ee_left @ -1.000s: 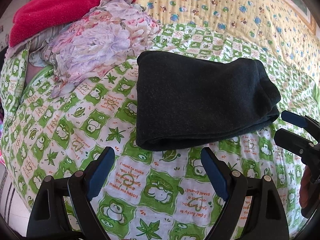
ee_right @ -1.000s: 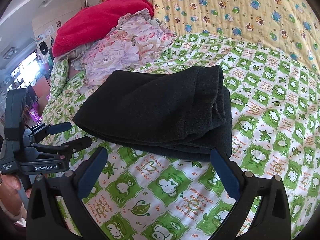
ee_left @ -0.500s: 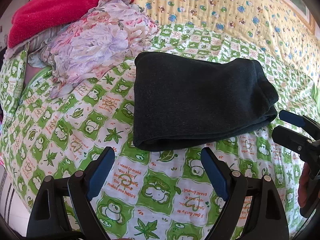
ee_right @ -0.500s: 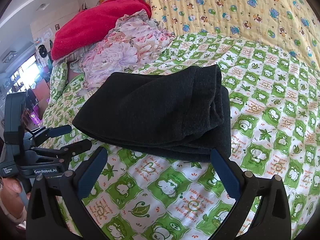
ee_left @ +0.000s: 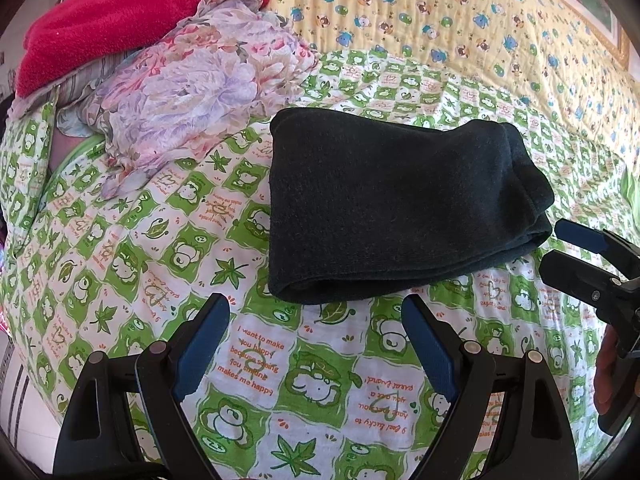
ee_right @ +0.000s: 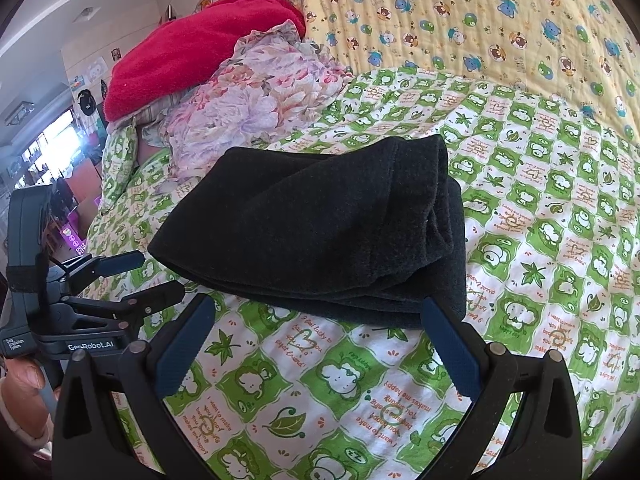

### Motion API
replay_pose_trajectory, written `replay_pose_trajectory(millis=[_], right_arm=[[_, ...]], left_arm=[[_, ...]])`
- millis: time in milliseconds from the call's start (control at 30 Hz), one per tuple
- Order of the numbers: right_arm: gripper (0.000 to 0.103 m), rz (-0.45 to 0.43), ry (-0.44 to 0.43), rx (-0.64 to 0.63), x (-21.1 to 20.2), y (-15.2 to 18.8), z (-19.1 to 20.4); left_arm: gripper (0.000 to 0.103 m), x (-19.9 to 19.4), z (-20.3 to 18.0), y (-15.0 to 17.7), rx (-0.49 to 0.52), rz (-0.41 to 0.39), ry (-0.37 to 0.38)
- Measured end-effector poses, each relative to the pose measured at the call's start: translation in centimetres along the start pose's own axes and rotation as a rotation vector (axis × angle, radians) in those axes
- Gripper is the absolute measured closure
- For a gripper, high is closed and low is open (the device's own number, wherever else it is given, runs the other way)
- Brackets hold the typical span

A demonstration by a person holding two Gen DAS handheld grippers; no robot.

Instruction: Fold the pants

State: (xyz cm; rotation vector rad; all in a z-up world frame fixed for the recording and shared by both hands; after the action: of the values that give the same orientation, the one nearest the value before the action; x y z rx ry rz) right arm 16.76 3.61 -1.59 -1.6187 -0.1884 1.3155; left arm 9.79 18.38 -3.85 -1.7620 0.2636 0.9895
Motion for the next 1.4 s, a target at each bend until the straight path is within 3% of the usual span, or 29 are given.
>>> replay_pose_trajectory(millis=[1133,1400], right_arm=[[0.001,-0.027,0.002,-0.01,-0.8,-1.2,0.2],[0.001,-0.046,0.017,-0.006,-1.2,-1.7,-0.2]], left_arm=[[0.015,-0.9,-0.3,-1.4,0.014,-0.046,0.017],[0.015,-1.9,-0.1,-2.9,-0.005,-0.096,0.034]])
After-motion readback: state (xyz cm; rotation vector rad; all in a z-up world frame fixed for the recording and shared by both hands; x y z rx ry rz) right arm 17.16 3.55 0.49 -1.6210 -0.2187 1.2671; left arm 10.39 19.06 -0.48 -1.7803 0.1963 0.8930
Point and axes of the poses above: each gripper's, at about its wrist camera, not at the fingertips, and x roughly the way its jaws point, z to its left, y to its underside, the point moved 3 cm from there along x, roughly the way its jaws point, and after that the axes turned 8 degrees about -x, right-handed, at the moved point
